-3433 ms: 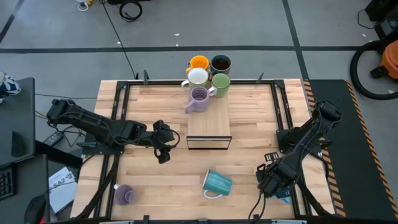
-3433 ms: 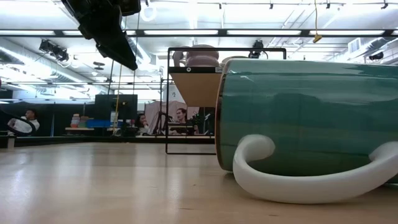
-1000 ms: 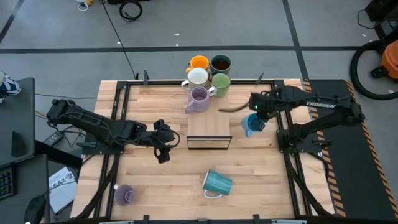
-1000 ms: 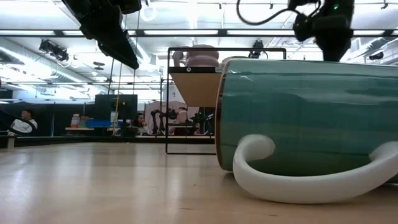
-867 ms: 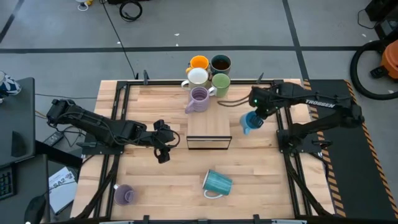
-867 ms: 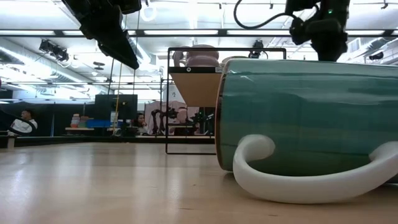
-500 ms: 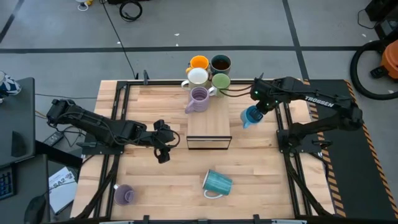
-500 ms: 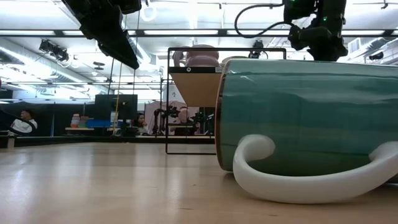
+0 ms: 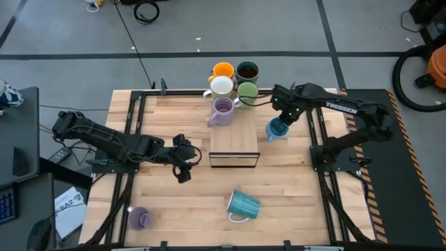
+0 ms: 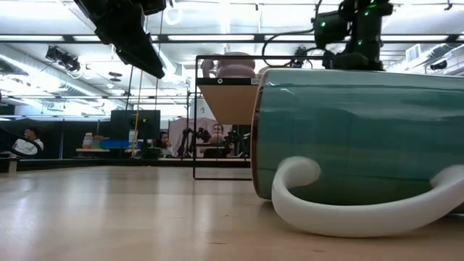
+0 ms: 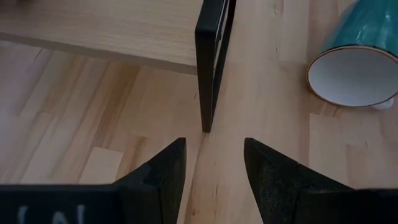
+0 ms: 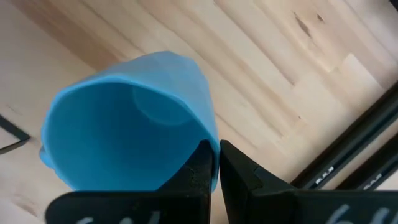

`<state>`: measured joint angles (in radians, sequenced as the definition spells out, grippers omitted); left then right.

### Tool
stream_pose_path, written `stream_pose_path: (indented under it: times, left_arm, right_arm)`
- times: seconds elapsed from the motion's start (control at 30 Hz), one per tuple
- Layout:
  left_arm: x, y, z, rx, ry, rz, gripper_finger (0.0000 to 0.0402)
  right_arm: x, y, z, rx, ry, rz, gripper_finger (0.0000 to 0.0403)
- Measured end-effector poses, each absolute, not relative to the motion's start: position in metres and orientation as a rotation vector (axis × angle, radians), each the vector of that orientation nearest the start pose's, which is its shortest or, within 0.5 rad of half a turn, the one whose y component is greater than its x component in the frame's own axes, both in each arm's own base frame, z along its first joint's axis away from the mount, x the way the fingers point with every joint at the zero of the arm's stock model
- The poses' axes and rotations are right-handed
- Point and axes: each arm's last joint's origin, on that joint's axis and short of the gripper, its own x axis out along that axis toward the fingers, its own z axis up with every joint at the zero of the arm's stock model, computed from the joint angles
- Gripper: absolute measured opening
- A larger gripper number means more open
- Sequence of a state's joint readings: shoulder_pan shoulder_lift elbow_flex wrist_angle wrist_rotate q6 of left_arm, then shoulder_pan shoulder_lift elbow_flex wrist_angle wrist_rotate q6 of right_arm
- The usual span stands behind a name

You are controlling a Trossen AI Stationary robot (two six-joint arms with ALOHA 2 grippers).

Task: Place coffee mugs
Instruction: Put the blue mug on the shelf

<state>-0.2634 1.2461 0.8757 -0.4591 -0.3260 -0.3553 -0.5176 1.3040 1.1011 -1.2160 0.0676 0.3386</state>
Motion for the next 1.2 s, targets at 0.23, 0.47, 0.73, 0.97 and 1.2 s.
stream_pose_path:
  times: [0.23,0.47,0.73,0.97,1.2]
  left_arm:
    - [0.244,-0.056,0.251,-0.096,0.77,0.198,0.0169]
    - [0.244,-0.056,0.251,-0.095,0.77,0.198,0.0169]
    - [0.244,-0.056,0.251,-0.095,0.77,0.198,0.0169]
    - [0.244,-0.056,0.251,-0.095,0.769,0.198,0.0169]
    - [0.244,-0.056,0.251,-0.096,0.768,0.198,0.0169]
  right_arm:
    - [0.194,-0.124,0.257,0.629,1.376,-0.718,0.0024]
    - [0.197,-0.131,0.249,0.669,1.407,-0.718,0.0024]
    - [0.201,-0.136,0.24,0.681,1.44,-0.723,0.0027]
    - [0.206,-0.139,0.231,0.669,1.487,-0.703,0.0029]
    - [0.207,-0.14,0.23,0.669,1.485,-0.703,0.0032]
